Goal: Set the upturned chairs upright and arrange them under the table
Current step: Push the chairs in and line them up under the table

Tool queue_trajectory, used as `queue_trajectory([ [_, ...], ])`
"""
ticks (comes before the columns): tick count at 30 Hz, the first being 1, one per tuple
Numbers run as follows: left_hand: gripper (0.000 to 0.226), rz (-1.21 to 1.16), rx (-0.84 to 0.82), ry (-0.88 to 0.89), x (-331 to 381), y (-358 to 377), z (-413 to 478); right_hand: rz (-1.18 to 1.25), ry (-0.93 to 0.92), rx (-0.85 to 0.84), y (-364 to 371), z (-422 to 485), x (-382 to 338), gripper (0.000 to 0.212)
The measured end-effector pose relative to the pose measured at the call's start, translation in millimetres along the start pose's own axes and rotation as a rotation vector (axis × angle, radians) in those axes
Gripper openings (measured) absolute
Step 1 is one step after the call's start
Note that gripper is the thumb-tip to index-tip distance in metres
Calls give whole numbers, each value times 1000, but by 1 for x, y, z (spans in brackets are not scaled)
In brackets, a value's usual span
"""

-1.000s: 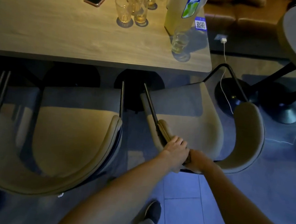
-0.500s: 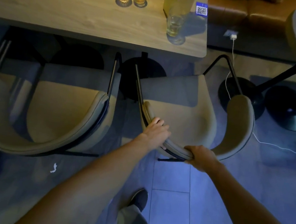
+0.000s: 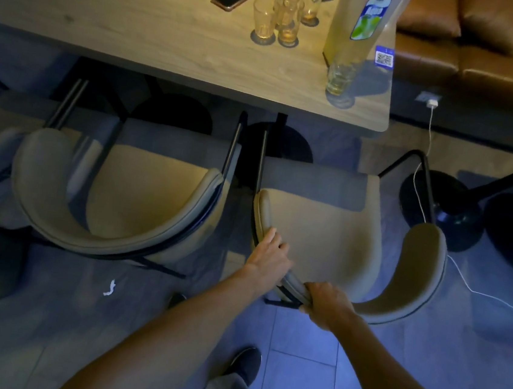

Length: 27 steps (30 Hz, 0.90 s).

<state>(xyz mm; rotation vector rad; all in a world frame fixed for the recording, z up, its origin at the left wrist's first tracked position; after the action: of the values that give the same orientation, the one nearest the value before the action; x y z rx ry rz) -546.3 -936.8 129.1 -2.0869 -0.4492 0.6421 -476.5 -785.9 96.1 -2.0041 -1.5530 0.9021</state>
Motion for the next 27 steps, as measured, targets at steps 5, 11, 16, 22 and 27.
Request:
queue_trajectory([
  [5, 30, 94, -6, -6, -6, 10, -15, 69, -21, 14, 9, -4, -21, 30],
  [11, 29, 101, 22, 1, -15, 23, -27, 97, -20, 22, 17, -3, -37, 33],
  [16, 30, 48, 61, -23, -32, 39, -38, 104, -33, 29, 19, 4, -58, 32],
  [22, 29, 5, 84, -28, -55, 47, -43, 117, -38, 38, 15, 15, -79, 35],
  [27, 32, -42, 103, -25, -64, 46, -40, 110, -24, 49, 11, 24, -81, 34],
])
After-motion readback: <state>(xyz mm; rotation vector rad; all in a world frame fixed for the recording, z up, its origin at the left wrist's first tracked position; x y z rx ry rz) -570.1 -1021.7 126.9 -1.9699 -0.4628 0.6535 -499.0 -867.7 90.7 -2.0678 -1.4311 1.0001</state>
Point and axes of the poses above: each hand's wrist, its own z-axis towards the middle knuckle, its own y-axis out of the palm, x = y × z, the point moved 1 cm from there along z, towards the middle knuckle, and after that the axes turned 9 degrees about z, right-handed, at the moved point
